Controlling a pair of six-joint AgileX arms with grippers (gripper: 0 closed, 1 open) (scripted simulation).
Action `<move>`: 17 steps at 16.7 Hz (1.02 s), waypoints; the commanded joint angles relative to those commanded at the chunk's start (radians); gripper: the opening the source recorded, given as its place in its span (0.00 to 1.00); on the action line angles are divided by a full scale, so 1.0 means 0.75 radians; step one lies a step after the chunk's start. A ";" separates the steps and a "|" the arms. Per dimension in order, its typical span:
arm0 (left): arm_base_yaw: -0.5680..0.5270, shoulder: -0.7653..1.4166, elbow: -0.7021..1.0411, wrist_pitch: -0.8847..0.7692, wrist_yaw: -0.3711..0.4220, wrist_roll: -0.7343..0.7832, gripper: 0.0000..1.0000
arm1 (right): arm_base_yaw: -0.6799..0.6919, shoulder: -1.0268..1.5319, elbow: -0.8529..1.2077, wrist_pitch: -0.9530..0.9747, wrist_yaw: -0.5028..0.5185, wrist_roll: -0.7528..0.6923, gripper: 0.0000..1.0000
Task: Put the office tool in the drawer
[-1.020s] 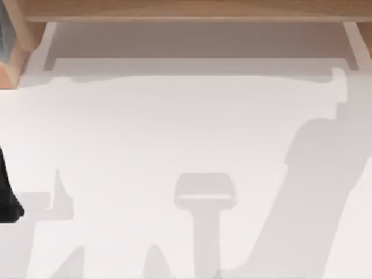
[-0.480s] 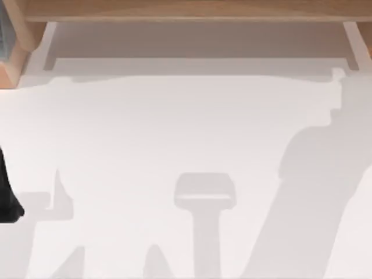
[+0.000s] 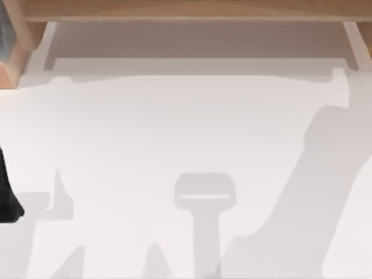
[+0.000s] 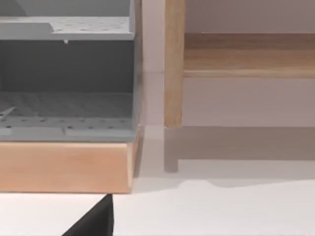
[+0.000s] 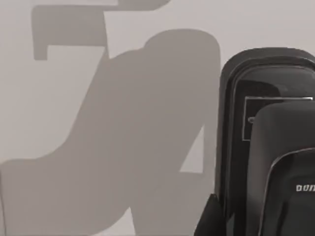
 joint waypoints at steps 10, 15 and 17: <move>0.000 0.000 0.000 0.000 0.000 0.000 1.00 | 0.000 0.030 -0.027 -0.014 0.031 0.015 0.30; 0.000 0.000 0.000 0.000 0.000 0.000 1.00 | 0.000 0.030 -0.027 -0.014 0.031 0.015 0.68; 0.000 0.000 0.000 0.000 0.000 0.000 1.00 | 0.000 0.030 -0.027 -0.014 0.031 0.015 0.83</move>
